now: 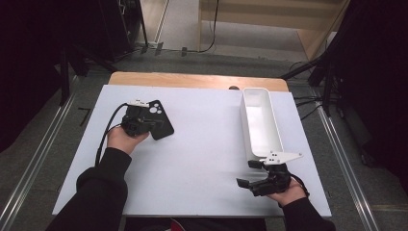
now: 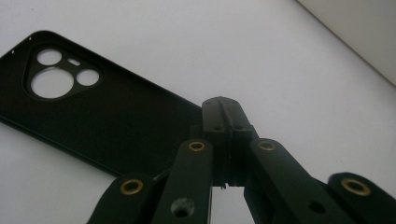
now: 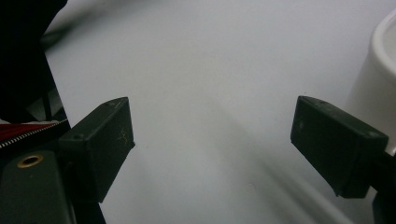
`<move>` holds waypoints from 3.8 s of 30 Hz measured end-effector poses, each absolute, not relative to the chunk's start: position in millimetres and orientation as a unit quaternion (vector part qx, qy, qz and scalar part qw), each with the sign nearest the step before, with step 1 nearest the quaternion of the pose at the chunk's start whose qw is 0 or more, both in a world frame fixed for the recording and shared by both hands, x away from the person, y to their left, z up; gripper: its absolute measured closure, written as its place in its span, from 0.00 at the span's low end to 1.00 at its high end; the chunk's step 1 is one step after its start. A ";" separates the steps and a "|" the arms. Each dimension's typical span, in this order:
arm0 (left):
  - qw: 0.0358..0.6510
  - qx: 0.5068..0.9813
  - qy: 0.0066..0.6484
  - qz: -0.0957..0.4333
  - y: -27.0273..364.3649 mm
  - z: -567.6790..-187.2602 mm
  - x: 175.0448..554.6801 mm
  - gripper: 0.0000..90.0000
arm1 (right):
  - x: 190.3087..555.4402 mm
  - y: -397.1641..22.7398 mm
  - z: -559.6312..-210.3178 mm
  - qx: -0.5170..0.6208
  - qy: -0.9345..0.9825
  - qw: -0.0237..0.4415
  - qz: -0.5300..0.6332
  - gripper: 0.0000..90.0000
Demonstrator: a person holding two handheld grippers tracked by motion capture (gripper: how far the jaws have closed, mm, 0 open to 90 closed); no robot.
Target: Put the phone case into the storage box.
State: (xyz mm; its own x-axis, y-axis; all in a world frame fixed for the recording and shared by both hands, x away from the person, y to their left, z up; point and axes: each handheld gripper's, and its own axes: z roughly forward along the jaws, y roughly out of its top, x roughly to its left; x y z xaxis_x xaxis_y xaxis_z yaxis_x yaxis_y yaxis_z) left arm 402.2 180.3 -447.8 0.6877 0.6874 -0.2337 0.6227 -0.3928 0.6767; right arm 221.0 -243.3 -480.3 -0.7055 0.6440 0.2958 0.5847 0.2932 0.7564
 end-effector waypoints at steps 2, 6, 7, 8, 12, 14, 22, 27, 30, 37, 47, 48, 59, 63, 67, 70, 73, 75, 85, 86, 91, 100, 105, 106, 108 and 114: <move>0.383 0.833 0.397 0.051 181.0 -450.1 402.4 0.99 | 220.9 -243.4 -480.1 0.382 0.804 0.032 0.455 0.13; 0.388 0.826 0.406 0.049 183.9 -454.5 403.1 0.99 | 220.7 -243.4 -480.1 0.382 0.804 0.032 0.455 0.13; 0.386 0.827 0.406 0.049 184.5 -457.0 403.7 0.99 | 220.6 -243.3 -480.1 0.382 0.804 0.032 0.455 0.13; 0.384 0.828 0.407 0.047 184.1 -459.2 403.5 0.99 | 220.7 -243.1 -480.2 0.382 0.804 0.031 0.455 0.13; 0.384 0.826 0.410 0.043 182.6 -465.7 402.5 0.99 | 220.8 -243.2 -480.1 0.380 0.804 0.033 0.456 0.13; 0.374 0.830 0.411 0.043 182.8 -470.3 402.3 0.99 | 220.7 -243.6 -479.9 0.381 0.804 0.032 0.456 0.13; 0.365 0.832 0.414 0.046 183.8 -479.4 399.5 0.99 | 220.4 -242.3 -479.9 0.379 0.805 0.031 0.455 0.13; 0.370 0.827 0.422 0.038 186.3 -485.8 396.7 0.99 | 220.5 -241.7 -479.9 0.378 0.806 0.032 0.454 0.13; 0.369 0.825 0.426 0.034 187.9 -489.8 395.8 0.99 | 220.2 -240.8 -479.9 0.375 0.808 0.030 0.453 0.13; 0.364 0.821 0.438 0.035 189.9 -495.7 400.1 0.99 | 220.4 -239.9 -480.1 0.374 0.808 0.030 0.454 0.13; 0.358 0.827 0.432 0.029 191.8 -495.2 397.8 0.99 | 219.8 -240.1 -480.0 0.373 0.809 0.030 0.453 0.13; 0.355 0.829 0.431 0.027 192.0 -494.7 396.9 0.99 | 219.7 -240.2 -479.9 0.373 0.809 0.030 0.453 0.13; 0.349 0.837 0.420 0.003 199.7 -493.1 380.1 0.99 | 219.3 -240.1 -479.7 0.375 0.809 0.028 0.452 0.13; 0.346 0.842 0.415 -0.002 205.1 -492.3 371.1 0.99 | 219.3 -240.3 -479.6 0.374 0.808 0.029 0.453 0.13; 0.341 0.845 0.413 -0.008 214.0 -490.9 362.5 0.99 | 219.2 -239.9 -479.4 0.375 0.808 0.029 0.453 0.13; 0.340 0.845 0.414 -0.006 217.8 -490.7 360.6 0.99 | 219.2 -240.0 -479.4 0.375 0.808 0.029 0.453 0.13; 0.338 0.844 0.417 -0.005 226.2 -489.9 357.8 0.99 | 219.3 -240.0 -479.5 0.375 0.808 0.030 0.453 0.13; 0.337 0.842 0.421 -0.004 230.6 -489.5 356.5 0.99 | 219.3 -240.1 -479.6 0.375 0.808 0.029 0.453 0.13; 0.329 0.833 0.444 0.008 253.0 -487.0 353.3 0.99 | 219.7 -240.0 -479.9 0.375 0.808 0.029 0.454 0.13; 0.329 0.833 0.444 0.008 253.0 -487.0 353.3 0.99 | 219.7 -240.0 -479.9 0.375 0.808 0.029 0.454 0.13; 0.328 0.825 0.460 0.015 269.8 -486.0 351.9 0.99 | 219.7 -240.0 -480.0 0.375 0.808 0.029 0.454 0.13; 0.326 0.808 0.488 0.041 285.5 -484.8 353.7 0.99 | 220.2 -239.6 -480.2 0.374 0.808 0.031 0.454 0.13; 0.331 0.803 0.495 0.035 287.7 -483.7 355.3 0.96 | 220.3 -239.5 -480.3 0.374 0.808 0.030 0.454 0.13; 0.334 0.804 0.491 0.034 288.1 -483.1 355.2 0.96 | 220.3 -239.5 -480.3 0.374 0.808 0.030 0.454 0.13; 0.355 0.798 0.487 0.023 287.2 -480.8 353.8 0.95 | 220.4 -239.5 -480.4 0.374 0.808 0.030 0.454 0.13; 0.383 0.795 0.470 -0.001 283.9 -472.6 350.4 0.83 | 220.6 -239.8 -480.2 0.377 0.807 0.029 0.454 0.13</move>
State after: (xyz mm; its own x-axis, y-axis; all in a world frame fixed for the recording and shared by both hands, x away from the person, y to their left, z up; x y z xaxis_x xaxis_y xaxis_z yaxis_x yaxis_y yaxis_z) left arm 350.4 283.9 -472.6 0.5576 0.7475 -0.3610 0.7486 -0.2648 0.6079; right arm 220.6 -239.8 -480.2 -0.7142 0.6346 0.2953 0.5816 0.3034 0.7548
